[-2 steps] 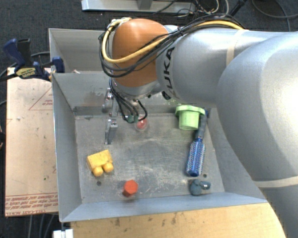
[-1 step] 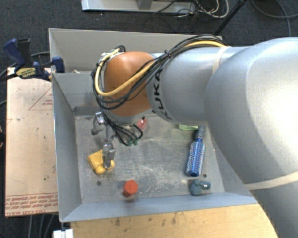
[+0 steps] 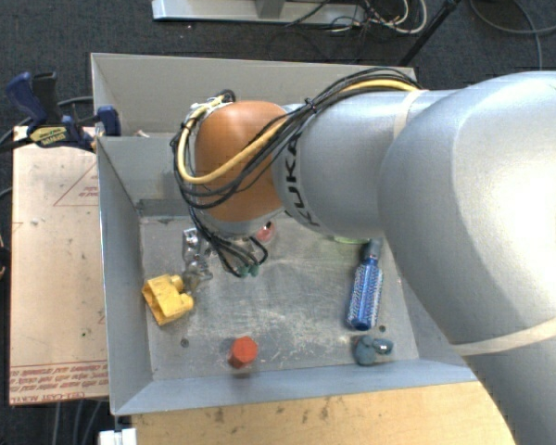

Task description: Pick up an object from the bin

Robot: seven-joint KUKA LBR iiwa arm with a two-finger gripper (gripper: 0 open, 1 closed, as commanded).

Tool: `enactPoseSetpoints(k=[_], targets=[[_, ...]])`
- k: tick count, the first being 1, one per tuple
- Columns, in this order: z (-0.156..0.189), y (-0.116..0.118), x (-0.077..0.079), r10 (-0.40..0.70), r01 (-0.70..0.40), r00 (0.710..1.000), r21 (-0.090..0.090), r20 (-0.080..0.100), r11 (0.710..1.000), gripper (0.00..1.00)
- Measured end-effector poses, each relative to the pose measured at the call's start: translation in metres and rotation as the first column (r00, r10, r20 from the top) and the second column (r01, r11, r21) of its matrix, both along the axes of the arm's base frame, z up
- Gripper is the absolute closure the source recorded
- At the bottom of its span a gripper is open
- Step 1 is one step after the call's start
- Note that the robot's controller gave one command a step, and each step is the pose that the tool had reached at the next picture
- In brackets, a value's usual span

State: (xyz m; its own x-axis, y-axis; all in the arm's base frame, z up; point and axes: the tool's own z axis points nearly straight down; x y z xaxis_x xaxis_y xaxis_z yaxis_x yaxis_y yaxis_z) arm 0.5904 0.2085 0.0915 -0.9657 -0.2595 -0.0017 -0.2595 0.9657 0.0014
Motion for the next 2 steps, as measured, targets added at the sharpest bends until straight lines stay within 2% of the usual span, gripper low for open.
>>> enactPoseSetpoints(k=[1, 2], targets=[[0.0, 0.0, 0.0, 0.0, 0.0, 1.0, 0.0, 0.0, 1.0, 0.0], [-0.007, 0.038, -0.055, 0.107, -0.107, 0.994, 0.0, -0.004, 0.994, 0.0]])
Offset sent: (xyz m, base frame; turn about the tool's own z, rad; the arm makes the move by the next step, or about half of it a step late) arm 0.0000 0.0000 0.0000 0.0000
